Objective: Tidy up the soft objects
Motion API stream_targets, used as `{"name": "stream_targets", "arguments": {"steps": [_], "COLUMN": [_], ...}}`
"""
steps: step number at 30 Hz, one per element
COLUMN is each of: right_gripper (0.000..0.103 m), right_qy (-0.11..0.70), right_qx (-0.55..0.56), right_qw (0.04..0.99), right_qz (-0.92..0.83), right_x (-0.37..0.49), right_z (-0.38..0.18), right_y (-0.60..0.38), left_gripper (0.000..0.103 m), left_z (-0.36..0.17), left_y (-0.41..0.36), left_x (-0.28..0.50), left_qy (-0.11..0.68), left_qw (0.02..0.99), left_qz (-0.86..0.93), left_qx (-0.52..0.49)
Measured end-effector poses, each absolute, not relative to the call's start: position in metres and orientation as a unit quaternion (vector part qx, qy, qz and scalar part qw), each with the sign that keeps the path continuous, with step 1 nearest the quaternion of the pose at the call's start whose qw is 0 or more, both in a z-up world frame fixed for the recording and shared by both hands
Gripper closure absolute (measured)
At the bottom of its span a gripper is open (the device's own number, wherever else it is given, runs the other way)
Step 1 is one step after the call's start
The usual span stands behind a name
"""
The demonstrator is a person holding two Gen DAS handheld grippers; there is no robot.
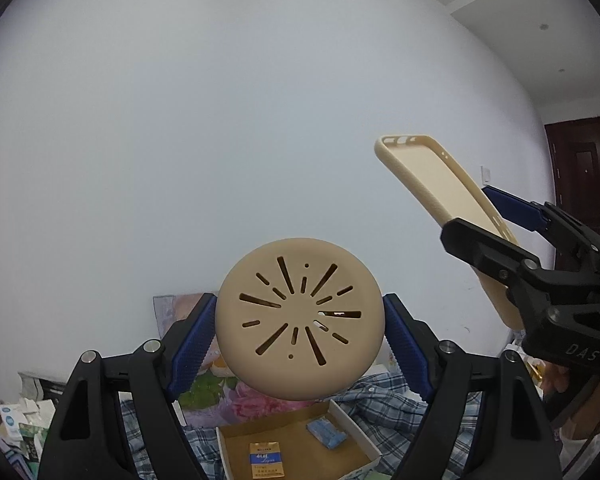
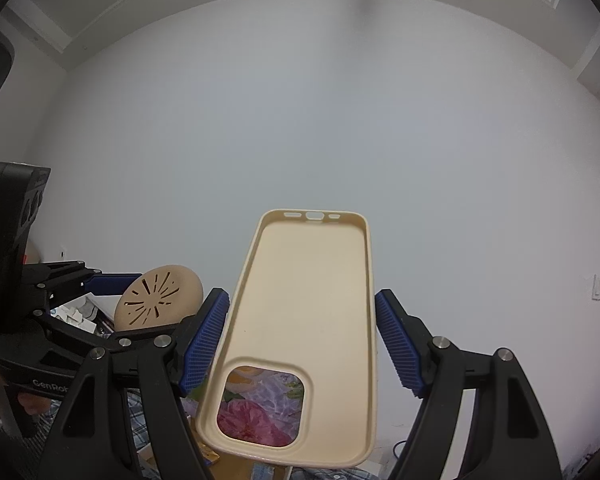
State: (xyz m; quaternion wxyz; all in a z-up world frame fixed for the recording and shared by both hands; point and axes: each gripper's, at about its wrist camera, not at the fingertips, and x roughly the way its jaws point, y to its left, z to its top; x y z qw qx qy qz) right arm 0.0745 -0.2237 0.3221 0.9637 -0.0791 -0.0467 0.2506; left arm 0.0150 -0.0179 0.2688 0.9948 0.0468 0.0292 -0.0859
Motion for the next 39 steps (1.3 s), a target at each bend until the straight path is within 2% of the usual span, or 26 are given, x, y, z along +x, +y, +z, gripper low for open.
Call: {"name": "stream_targets", "arguments": {"steps": [18,39], "right_gripper": [0.029,0.029], "right_qy": [0.081,0.180], "right_qx": [-0.054,-0.054], "right_qw": [0.953,0.934], "right_qz": [0.286,0.303], "right_x": [0.144,0.211], "right_z": [0.258,0.208], "right_y": [-0.234,-0.186], "left_gripper": [0.020,0.020], "left_z": [0.205,0.161], "left_y": [-0.010,0.006], "left_x": [0.084,0.152], "left_qy": [0.136,0.217], "left_qw": [0.987,0.974], "left_qz": [-0.085,-0.063], "left_qx": [0.017,0.026]}}
